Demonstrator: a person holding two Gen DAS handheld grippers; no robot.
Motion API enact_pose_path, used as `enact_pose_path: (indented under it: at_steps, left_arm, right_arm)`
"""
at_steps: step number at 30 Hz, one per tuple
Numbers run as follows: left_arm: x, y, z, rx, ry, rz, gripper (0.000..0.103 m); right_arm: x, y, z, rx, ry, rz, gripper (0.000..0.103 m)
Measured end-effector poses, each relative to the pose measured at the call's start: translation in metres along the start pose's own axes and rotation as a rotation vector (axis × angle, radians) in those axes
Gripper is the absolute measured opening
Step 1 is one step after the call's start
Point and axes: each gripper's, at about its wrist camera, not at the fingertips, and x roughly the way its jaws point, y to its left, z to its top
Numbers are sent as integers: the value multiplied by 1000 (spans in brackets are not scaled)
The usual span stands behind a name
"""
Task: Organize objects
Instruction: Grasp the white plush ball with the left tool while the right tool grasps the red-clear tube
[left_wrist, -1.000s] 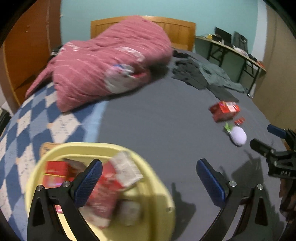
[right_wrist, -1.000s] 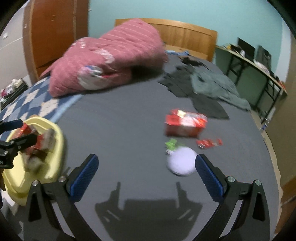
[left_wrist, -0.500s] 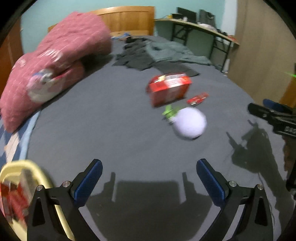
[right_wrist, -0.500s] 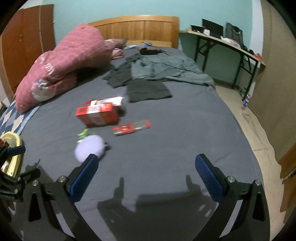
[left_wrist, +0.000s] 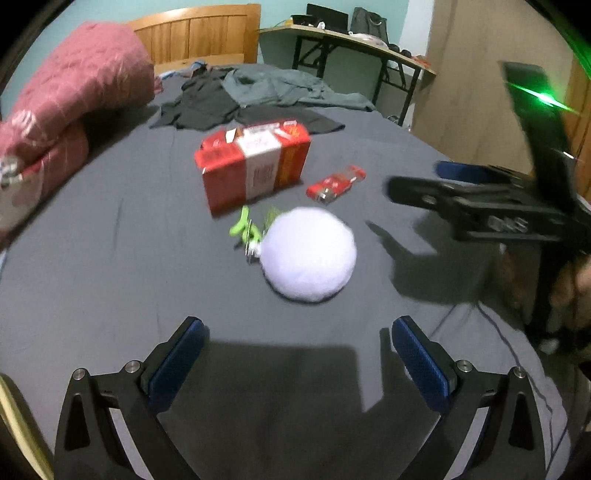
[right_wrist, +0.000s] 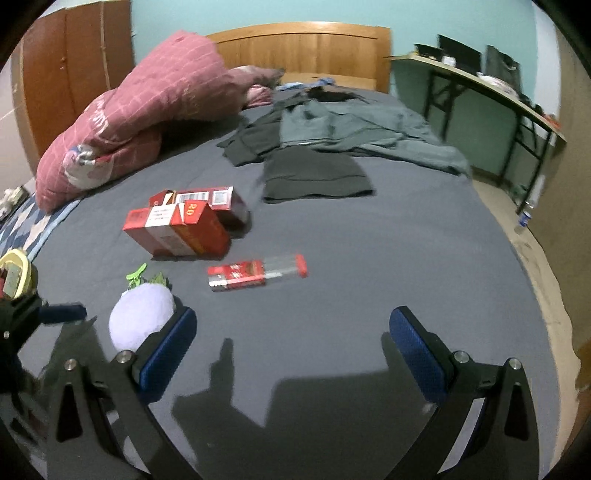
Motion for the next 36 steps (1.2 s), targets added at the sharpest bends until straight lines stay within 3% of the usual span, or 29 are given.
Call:
enact_pose_path:
  at_steps: [7, 12, 23, 24, 27, 32, 36]
  left_arm:
    - [5, 9, -3, -4, -3, -14, 103]
    - [22, 3, 7, -8, -3, -24, 103]
    - [53, -15, 31, -15, -16, -11, 102]
    - [53, -14, 32, -20, -20, -14, 99]
    - [62, -6, 38, -59, -34, 13, 72]
    - [58, 3, 35, -92, -68, -21, 59]
    - [55, 2, 31, -57, -61, -10, 57]
  right_arm:
    - [42, 14, 16, -32, 51, 49, 103]
    - [63, 21, 18, -50, 111, 30, 103]
    - [80, 18, 27, -64, 135, 13, 103]
    - [81, 18, 27, -65, 134, 13, 103]
    - [83, 18, 27, -64, 138, 16, 101]
    - [80, 16, 26, -56, 115, 16, 82]
    - [76, 18, 25, -65, 106, 8, 82]
